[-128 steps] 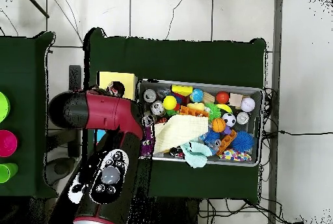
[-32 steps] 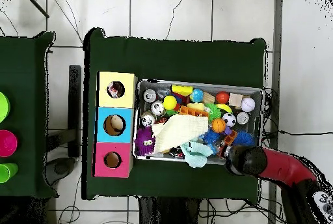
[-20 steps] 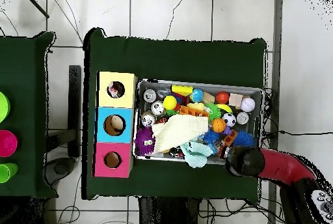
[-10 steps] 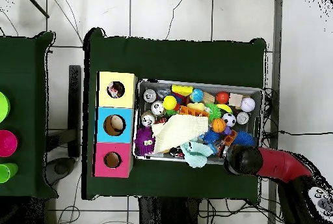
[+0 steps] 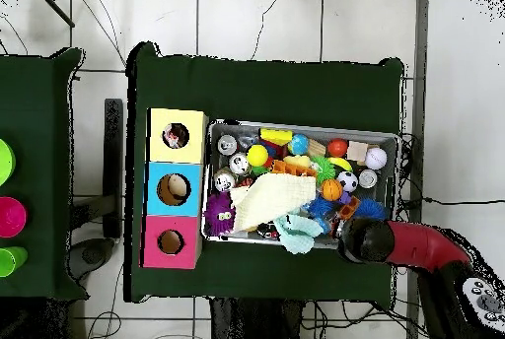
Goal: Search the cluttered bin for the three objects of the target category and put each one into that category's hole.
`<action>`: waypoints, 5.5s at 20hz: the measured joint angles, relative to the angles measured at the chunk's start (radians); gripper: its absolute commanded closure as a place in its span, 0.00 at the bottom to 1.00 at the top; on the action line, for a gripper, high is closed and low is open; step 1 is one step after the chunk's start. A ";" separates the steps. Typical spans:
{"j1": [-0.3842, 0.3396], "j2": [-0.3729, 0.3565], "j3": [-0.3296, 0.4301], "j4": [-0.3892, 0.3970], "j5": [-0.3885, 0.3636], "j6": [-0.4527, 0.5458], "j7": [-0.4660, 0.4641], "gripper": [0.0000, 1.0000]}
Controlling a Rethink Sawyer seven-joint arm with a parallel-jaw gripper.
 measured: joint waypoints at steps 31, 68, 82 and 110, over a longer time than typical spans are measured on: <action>0.036 -0.161 0.068 0.032 0.131 -0.015 0.000 1.00; 0.676 -0.258 -0.026 -0.220 0.494 0.090 0.070 1.00; 0.865 -0.140 -0.173 -0.297 0.571 0.084 0.243 1.00; 0.964 -0.005 -0.285 -0.298 0.709 0.000 0.270 1.00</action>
